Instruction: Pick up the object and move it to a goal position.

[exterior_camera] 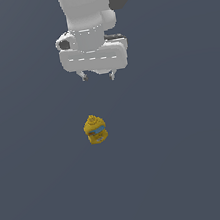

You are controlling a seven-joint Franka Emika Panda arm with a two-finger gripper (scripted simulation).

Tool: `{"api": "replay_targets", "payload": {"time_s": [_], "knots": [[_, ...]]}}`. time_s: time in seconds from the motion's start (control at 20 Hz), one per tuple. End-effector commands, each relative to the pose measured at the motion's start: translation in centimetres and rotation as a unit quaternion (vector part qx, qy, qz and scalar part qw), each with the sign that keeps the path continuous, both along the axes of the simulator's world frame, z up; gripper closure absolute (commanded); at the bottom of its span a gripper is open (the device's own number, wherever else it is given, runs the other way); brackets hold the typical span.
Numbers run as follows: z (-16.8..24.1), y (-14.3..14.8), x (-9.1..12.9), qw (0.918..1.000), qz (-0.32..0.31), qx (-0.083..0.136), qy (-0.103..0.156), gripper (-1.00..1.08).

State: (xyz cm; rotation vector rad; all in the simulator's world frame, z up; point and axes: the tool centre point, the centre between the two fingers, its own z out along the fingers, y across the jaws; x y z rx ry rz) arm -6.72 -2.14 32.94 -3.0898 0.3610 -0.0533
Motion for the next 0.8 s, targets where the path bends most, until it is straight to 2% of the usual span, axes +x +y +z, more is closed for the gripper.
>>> {"api": "replay_targets", "payload": {"time_s": [0.0,0.35,0.75], "knots": [[-0.5,-0.3,0.4,0.9996,-0.027,0.001,0.002,-0.92],[-2.4,-1.3,1.7,0.9924,-0.123,0.003,0.008,-0.92],[-4.8,-2.5,3.1,0.9716,-0.236,0.004,0.014,-0.92]]}}
